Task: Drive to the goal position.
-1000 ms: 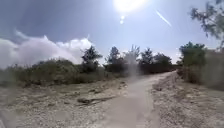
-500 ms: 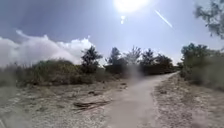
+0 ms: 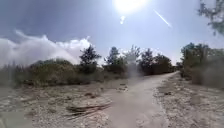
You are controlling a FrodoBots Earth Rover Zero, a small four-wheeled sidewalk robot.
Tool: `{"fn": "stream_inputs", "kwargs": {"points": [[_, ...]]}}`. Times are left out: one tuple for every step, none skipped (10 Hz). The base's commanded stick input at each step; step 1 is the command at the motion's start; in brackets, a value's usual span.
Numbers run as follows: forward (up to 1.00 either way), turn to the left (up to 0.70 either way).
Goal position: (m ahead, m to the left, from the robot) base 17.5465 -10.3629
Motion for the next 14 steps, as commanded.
{"fn": "stream_inputs", "kwargs": {"points": [[0.45, 0.02], [0.45, 0.02], [0.45, 0.02], [0.45, 0.02], [0.45, 0.02], [0.45, 0.02], [0.45, 0.02], [0.45, 0.02], [0.45, 0.02], [0.45, 0.02], [0.45, 0.02], [0.45, 0.02], [0.45, 0.02], [0.45, 0.02]]}}
